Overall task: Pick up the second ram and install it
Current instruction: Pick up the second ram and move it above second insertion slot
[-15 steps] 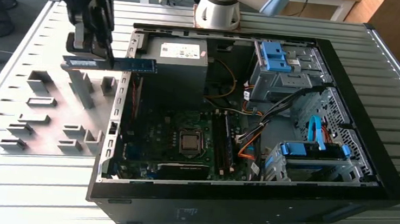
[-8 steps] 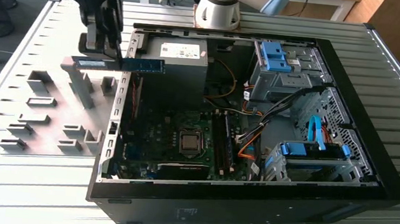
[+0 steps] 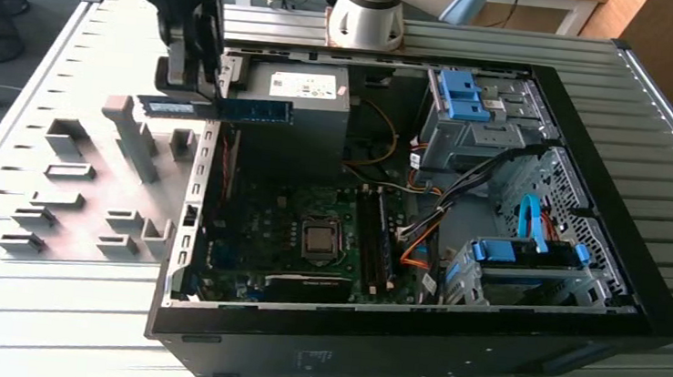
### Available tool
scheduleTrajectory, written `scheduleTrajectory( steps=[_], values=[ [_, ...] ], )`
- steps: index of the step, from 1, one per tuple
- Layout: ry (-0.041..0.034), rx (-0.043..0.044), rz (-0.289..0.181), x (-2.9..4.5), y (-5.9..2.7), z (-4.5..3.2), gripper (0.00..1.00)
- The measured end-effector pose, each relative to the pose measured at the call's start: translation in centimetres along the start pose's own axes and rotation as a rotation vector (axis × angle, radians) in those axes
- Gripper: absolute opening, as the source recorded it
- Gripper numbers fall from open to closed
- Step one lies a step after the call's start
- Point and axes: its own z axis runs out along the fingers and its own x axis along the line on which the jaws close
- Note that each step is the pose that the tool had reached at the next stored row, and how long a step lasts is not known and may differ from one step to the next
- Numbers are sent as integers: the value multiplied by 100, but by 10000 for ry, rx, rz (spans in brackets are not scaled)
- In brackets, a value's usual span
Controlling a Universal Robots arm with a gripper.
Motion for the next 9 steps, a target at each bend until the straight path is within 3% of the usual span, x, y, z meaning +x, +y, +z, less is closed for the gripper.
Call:
scheduleTrajectory(
  steps=[9],
  values=[
    [-1, -2, 0, 1, -157, -4, 14]
  ],
)
